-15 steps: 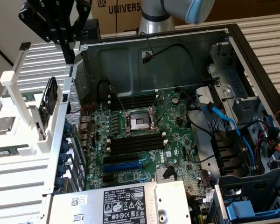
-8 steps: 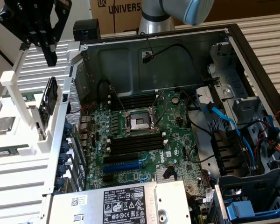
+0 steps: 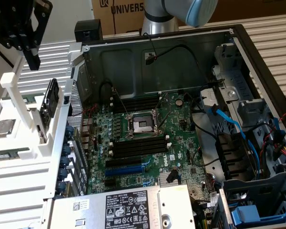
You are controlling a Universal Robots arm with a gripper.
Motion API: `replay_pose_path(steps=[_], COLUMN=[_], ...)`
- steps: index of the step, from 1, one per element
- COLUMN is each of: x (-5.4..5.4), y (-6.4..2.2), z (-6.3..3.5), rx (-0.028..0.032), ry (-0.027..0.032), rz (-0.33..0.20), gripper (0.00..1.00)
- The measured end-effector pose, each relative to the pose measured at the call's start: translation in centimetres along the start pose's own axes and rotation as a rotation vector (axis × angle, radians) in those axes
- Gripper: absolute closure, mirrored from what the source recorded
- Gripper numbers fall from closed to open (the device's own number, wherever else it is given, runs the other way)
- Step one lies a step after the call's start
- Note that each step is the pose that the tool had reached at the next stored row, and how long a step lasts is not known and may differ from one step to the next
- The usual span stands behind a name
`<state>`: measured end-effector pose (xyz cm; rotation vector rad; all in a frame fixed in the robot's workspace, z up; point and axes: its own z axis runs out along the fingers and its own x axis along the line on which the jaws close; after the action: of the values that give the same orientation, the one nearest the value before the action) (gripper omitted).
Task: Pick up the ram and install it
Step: 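Reach for the ram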
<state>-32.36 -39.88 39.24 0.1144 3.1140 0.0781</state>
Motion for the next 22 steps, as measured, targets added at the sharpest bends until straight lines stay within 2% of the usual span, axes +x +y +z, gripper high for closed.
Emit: replay_pose_path(steps=[11,12,14,17,18,22], x=[5.0,5.9,6.8,9.6,10.9,13.2], y=[-0.36,-0.43,-0.50,-0.70,-0.80,-0.73], z=[-0.13,-0.15,-0.17,-0.23,-0.25,-0.15], rx=[0.0000,0.0000,0.0000,0.0000,-0.0001,0.0005], ry=[-0.0006,-0.0008,-0.0009,-0.0013,-0.0014,-0.0018], rz=[0.000,0.000,0.000,0.000,0.000,0.000], gripper=[0.90,0.90,0.90,0.90,0.90,0.90])
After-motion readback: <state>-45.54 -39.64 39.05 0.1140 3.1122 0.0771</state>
